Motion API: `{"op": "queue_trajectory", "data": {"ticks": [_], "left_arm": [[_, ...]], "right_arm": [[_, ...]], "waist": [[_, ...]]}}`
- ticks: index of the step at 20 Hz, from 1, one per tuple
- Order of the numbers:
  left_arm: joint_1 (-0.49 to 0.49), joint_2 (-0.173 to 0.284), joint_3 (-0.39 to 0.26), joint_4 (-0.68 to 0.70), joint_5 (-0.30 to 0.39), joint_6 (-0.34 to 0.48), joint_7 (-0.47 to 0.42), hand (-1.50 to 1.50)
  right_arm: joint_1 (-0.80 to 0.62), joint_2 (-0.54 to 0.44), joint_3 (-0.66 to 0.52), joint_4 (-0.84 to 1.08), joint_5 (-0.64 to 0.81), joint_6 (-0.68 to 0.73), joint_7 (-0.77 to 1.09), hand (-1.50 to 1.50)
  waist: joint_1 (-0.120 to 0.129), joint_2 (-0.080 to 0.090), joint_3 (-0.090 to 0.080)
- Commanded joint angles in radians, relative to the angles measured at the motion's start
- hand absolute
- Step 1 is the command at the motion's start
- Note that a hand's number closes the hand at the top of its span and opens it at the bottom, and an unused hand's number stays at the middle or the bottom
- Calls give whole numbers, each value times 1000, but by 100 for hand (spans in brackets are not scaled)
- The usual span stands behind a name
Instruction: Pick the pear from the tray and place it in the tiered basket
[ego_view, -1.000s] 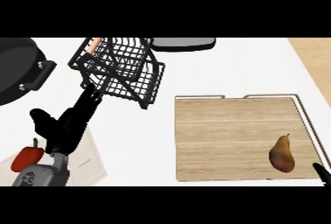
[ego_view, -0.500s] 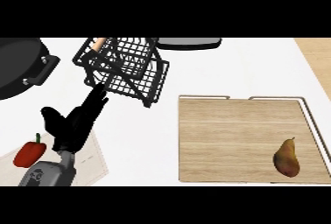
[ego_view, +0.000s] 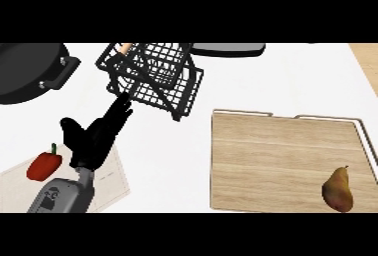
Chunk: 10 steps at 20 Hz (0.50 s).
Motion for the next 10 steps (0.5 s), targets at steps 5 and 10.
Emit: {"op": "queue_trajectory", "data": {"ticks": [5,10], "left_arm": [[-21,-7,-17,-29,5,-17,41,0],[-49,6,23,27,15,-34,34,0]], "right_arm": [[-96,-149,65,-131,203,49,465,-150],[-255,-261,123,-110,199,94,678,-150]], "waist": [[32,-1,1],[27,-1,2]]}}
